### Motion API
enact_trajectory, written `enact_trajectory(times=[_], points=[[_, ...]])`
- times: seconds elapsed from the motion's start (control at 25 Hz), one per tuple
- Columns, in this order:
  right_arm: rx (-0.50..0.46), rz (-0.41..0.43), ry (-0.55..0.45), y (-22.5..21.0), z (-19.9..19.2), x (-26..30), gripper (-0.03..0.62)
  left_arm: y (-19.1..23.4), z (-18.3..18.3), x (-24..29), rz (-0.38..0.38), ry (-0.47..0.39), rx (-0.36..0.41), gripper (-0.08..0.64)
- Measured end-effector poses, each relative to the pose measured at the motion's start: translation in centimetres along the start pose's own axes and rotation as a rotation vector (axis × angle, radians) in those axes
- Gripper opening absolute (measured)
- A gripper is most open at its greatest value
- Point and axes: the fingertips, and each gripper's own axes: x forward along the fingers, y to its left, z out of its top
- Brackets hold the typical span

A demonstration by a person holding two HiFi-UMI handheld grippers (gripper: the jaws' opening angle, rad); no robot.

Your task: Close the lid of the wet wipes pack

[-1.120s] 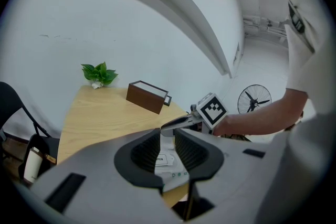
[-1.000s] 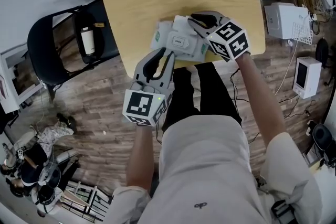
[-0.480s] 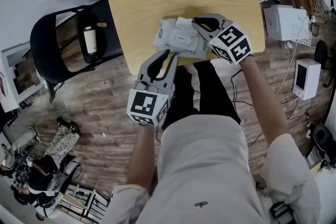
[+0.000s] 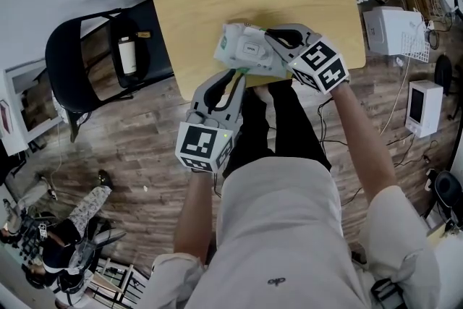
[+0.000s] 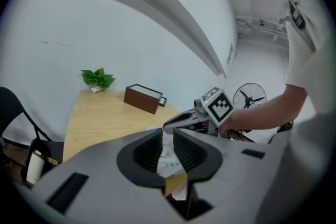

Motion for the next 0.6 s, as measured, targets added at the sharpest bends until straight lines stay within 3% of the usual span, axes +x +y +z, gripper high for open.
enact_trajectory(times=[0.6], points=[[-0.039,0.053,-0.017,4.2,-1.2,-0.2,0.035,-0.6,-1.3,-1.6,-0.008,0.011,-0.008,0.028]])
